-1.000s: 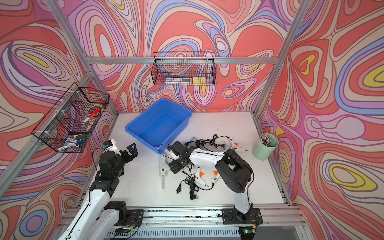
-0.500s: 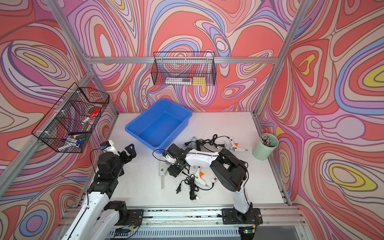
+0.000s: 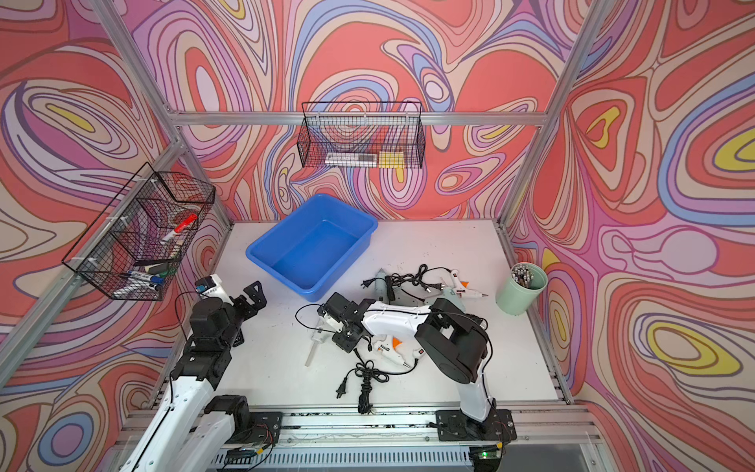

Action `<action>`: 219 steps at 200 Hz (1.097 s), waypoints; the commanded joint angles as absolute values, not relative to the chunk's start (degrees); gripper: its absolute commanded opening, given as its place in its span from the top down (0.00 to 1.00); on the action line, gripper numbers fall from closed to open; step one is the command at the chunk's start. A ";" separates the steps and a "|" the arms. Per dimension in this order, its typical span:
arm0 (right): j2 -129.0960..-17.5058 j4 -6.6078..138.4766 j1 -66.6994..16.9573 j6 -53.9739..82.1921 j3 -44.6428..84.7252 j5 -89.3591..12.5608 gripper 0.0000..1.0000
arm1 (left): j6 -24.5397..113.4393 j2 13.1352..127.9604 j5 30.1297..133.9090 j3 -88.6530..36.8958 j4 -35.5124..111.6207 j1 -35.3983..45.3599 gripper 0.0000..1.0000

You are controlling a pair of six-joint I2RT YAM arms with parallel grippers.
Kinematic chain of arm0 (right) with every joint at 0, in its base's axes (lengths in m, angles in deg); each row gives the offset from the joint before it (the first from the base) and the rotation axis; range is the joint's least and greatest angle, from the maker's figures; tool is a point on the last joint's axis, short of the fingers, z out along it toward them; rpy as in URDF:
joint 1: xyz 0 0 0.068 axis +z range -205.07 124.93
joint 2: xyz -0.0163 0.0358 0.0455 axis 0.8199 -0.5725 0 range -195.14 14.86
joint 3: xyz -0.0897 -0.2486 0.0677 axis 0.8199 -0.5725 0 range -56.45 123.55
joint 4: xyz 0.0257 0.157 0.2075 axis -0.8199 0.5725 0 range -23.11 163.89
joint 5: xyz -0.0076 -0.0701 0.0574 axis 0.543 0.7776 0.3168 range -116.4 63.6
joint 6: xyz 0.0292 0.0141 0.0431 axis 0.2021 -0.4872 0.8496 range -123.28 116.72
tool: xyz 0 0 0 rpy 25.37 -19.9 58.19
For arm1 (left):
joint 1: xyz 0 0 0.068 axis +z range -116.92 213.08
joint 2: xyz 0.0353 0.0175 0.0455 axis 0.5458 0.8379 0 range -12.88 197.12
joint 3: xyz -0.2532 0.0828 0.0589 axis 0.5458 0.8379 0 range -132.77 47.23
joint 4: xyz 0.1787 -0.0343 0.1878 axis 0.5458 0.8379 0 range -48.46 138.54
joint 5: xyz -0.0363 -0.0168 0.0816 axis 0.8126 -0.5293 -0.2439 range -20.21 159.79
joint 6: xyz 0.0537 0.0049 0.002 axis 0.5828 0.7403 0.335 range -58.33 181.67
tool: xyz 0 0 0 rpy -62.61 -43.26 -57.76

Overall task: Put the hot melt glue gun into the storage box
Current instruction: Pick up the hot melt adhesive gun from the center of the board.

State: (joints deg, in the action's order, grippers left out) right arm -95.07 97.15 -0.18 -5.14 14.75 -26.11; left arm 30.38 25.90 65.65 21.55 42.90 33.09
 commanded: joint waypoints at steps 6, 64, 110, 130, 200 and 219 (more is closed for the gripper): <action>-88.42 99.84 -0.05 -3.76 13.27 -17.72 1.00 | 31.49 25.86 65.13 19.41 44.62 33.08 0.01; -74.08 100.72 -0.05 -2.01 13.84 -7.48 1.00 | 30.19 26.25 67.05 15.44 47.40 33.08 0.01; -67.26 96.55 -0.05 -1.50 15.11 -1.90 1.00 | 30.58 32.91 84.95 5.95 49.83 33.08 0.01; -65.67 92.52 -0.05 -2.92 15.60 -1.02 1.00 | 29.92 38.42 98.82 0.47 49.22 33.08 0.01; -66.21 83.06 -0.05 -9.46 17.13 -2.75 1.00 | 25.86 54.10 131.07 -13.32 40.55 25.88 0.01; -66.26 82.06 -0.05 -10.33 17.29 -3.28 1.00 | 28.88 55.03 132.16 -16.14 42.60 23.29 0.01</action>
